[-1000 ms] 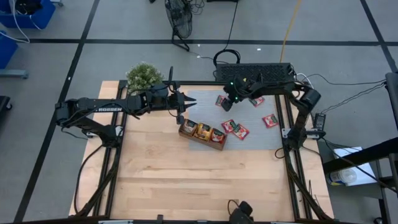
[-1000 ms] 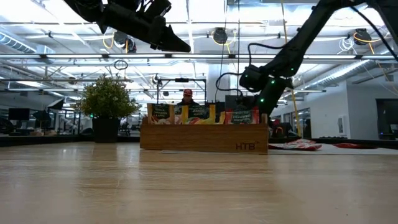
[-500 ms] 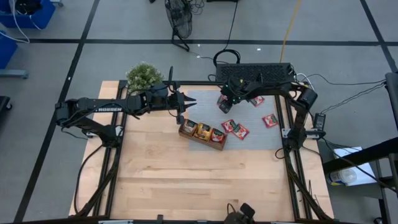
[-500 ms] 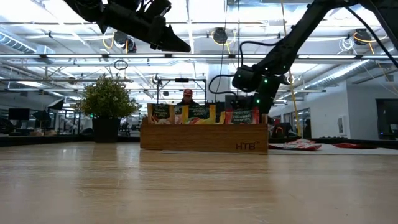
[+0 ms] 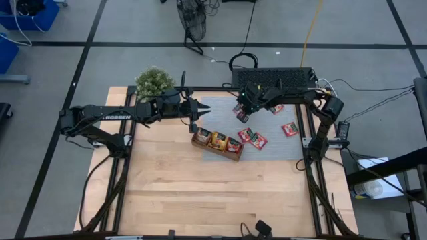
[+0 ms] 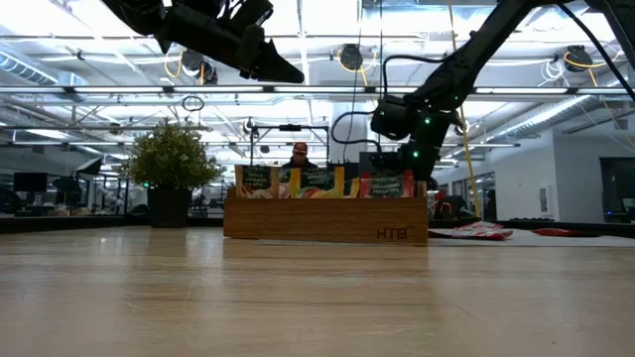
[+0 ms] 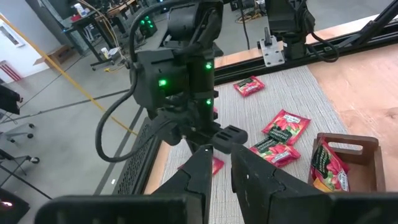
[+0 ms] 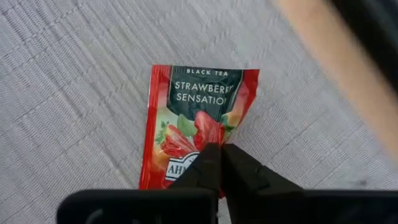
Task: Pick & Place Tea
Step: Put the red tea bag into the right section of the wooden organizer
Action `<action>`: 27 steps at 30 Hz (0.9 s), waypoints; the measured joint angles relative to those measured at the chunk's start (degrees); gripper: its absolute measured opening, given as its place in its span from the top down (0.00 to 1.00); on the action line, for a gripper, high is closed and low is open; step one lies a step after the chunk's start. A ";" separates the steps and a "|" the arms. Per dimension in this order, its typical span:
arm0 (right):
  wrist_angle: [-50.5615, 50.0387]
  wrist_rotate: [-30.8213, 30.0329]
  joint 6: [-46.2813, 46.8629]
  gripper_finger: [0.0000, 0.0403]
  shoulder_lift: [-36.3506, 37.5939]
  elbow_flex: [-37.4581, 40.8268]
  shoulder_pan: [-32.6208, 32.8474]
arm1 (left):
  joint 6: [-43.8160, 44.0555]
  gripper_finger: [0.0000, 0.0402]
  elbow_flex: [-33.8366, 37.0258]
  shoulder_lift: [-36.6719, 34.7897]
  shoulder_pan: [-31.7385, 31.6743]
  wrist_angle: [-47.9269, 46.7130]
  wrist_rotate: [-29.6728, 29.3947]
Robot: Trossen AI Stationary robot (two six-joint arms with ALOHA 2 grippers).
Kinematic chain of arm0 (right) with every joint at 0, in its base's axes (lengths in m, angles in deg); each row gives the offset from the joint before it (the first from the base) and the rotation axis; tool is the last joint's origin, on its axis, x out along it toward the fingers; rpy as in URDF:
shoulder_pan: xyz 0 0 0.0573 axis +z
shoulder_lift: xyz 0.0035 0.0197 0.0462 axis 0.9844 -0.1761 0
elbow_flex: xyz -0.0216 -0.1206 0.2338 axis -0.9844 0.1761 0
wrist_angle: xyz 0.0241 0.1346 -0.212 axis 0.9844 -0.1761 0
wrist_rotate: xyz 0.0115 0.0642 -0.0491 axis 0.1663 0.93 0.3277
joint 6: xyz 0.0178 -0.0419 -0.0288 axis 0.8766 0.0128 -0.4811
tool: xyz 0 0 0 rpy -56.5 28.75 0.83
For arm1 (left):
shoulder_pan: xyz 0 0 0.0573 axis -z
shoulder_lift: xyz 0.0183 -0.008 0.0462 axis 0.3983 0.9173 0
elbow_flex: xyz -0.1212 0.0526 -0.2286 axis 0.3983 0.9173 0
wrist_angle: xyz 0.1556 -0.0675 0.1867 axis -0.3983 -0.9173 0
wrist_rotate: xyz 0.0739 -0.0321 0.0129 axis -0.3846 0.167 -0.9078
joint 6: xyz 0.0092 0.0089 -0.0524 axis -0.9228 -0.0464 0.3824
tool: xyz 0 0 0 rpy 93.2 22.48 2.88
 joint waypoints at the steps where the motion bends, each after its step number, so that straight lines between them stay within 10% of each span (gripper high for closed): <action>1: 0.71 -2.23 -0.71 0.99 0.00 0.00 0.92 | 0.00 0.83 0.00 0.00 0.00 0.00 0.00; 14: 18.09 -30.73 -2.61 1.00 10.30 8.43 21.03 | 0.00 0.83 0.00 0.00 0.00 -0.02 0.00; 27: 85.25 -52.93 -17.35 1.00 10.15 34.45 48.16 | 0.09 0.83 0.00 0.00 0.01 0.65 0.54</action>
